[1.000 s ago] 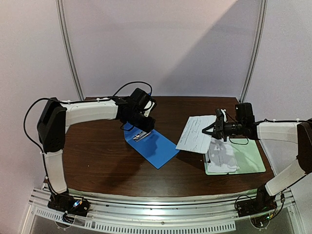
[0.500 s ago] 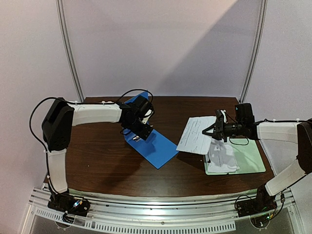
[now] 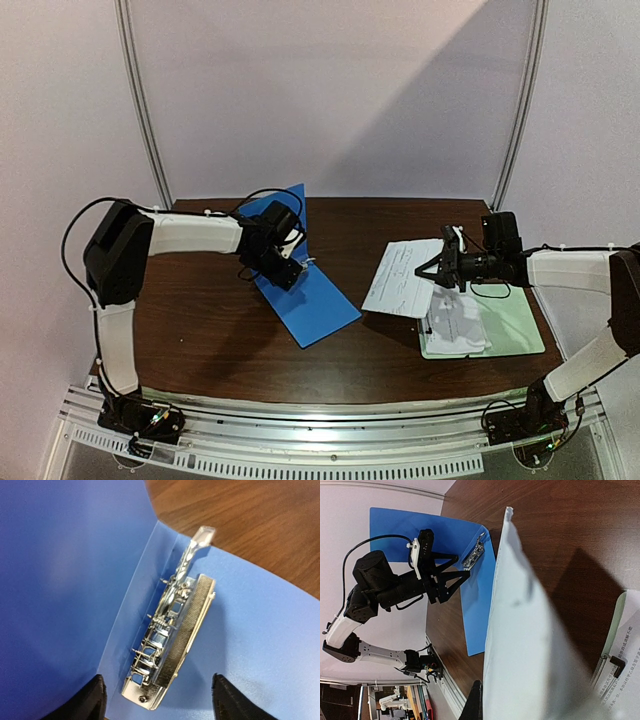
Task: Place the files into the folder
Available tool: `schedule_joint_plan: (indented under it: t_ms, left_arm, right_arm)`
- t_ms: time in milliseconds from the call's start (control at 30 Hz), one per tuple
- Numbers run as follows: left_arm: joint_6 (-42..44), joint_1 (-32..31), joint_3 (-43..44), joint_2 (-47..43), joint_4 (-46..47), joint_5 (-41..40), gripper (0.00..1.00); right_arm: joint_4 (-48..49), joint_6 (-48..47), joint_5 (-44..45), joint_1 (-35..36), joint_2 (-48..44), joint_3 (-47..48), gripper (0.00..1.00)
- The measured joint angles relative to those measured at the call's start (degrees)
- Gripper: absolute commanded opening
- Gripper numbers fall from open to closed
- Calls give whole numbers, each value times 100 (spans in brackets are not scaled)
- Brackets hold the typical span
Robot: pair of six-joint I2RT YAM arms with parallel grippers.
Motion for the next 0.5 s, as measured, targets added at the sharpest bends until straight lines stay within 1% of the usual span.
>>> schedule_joint_plan:
  t_ms: [133,400,500]
  left_arm:
    - [-11,116,-17,61,105,166,47]
    - [-52,144,-17,151,284,417,34]
    - [-98,144,-35,151,354,468,24]
  right_arm:
    - [0,2,13,0,4,0,0]
    - [0,2,72,39,33,0,0]
    - [0,4,90,57,70,0,0]
